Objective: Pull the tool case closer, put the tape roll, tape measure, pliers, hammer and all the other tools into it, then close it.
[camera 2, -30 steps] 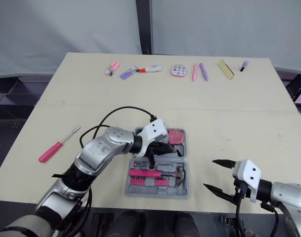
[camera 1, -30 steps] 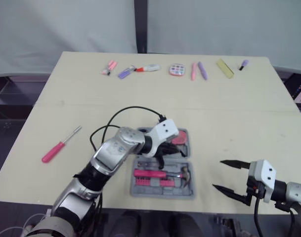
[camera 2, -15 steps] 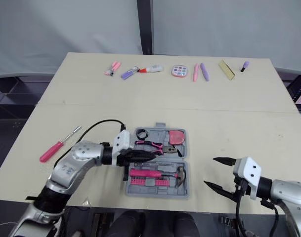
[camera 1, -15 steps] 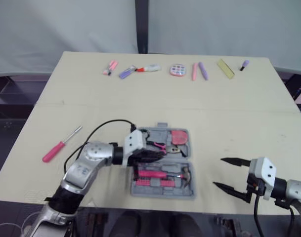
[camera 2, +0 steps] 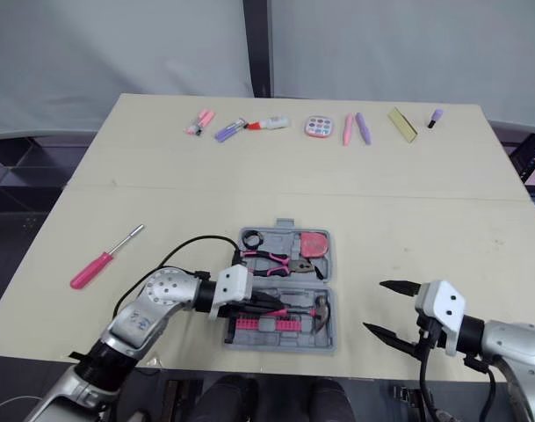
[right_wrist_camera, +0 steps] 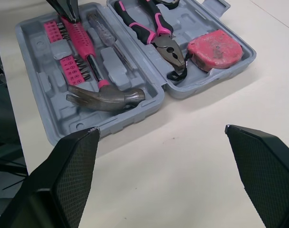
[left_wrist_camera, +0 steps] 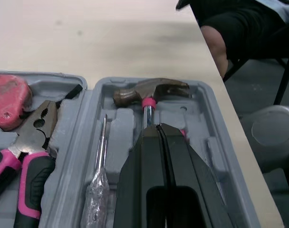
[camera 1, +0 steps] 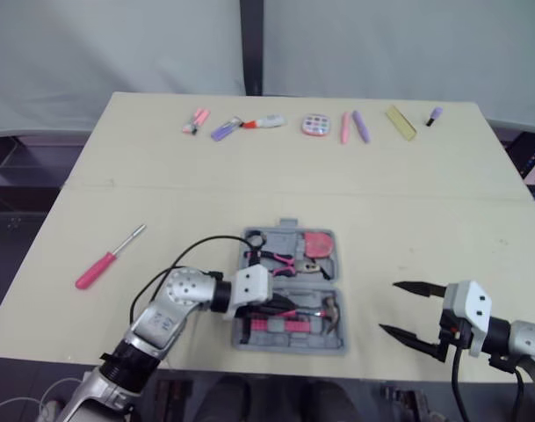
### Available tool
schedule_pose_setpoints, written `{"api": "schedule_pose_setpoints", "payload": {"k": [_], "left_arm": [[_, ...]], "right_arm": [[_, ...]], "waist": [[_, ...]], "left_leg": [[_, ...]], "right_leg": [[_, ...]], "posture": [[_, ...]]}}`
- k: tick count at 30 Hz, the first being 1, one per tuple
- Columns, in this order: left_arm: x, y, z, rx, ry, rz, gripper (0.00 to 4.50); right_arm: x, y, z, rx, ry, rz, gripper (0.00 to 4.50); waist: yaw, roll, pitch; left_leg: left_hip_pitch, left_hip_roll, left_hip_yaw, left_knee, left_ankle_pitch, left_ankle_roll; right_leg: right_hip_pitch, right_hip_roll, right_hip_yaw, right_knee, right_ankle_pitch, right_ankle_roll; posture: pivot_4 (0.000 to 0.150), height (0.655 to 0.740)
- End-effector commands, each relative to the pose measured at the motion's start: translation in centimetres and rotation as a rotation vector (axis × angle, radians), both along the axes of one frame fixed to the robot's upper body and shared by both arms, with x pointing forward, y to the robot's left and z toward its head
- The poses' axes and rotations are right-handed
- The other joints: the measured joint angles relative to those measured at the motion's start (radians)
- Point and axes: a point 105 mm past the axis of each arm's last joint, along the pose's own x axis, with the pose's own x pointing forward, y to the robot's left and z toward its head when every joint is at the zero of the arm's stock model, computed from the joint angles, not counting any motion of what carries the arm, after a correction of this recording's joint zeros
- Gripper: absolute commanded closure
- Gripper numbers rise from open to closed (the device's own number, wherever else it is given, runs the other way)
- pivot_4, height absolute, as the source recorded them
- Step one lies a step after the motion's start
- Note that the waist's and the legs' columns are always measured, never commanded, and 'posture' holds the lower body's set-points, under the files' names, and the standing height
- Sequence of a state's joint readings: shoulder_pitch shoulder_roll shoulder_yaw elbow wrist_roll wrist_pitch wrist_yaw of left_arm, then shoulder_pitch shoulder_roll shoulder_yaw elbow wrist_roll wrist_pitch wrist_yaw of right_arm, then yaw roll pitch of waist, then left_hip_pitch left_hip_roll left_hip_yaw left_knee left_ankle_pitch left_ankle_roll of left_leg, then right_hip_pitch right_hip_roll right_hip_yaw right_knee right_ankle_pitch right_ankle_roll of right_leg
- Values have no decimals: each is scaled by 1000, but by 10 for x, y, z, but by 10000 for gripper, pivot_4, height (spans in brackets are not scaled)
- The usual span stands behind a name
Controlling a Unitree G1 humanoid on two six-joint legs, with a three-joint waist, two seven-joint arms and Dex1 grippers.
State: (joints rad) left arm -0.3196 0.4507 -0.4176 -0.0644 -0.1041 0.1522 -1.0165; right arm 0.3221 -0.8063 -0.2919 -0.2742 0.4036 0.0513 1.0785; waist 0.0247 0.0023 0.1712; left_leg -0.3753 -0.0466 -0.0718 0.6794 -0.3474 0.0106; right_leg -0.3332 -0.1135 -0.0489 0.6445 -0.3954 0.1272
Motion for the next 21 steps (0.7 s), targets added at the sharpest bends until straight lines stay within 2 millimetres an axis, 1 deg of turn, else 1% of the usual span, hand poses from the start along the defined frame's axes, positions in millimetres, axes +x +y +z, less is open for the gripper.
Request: {"api": "schedule_pose_setpoints", "payload": {"k": [1, 6, 14, 21], "left_arm": [[0, -4, -1, 6, -29, -18, 44772], [0, -6, -7, 26, -28, -29, 44772], [11, -7, -15, 47, -42, 22, 44772], [10, -9, -21, 57, -52, 31, 44772]], "right_arm": [[-1, -1, 11, -8, -41, -6, 0], [-2, -1, 11, -9, -40, -12, 0], [-3, -2, 12, -11, -39, -21, 0], [-4, -2, 12, -12, -38, -24, 0]], "waist": [[0, 0, 0], [0, 0, 0], [0, 0, 0], [0, 0, 0]], "left_leg": [[0, 0, 0, 0, 0, 0], [0, 0, 0, 0, 0, 0], [0, 0, 0, 0, 0, 0], [1, 0, 0, 0, 0, 0]], "right_leg": [[0, 0, 0, 0, 0, 0], [0, 0, 0, 0, 0, 0], [0, 0, 0, 0, 0, 0], [1, 0, 0, 0, 0, 0]], "posture": [[1500, 7400], [1500, 7400], [1500, 7400], [1500, 7400]]}}
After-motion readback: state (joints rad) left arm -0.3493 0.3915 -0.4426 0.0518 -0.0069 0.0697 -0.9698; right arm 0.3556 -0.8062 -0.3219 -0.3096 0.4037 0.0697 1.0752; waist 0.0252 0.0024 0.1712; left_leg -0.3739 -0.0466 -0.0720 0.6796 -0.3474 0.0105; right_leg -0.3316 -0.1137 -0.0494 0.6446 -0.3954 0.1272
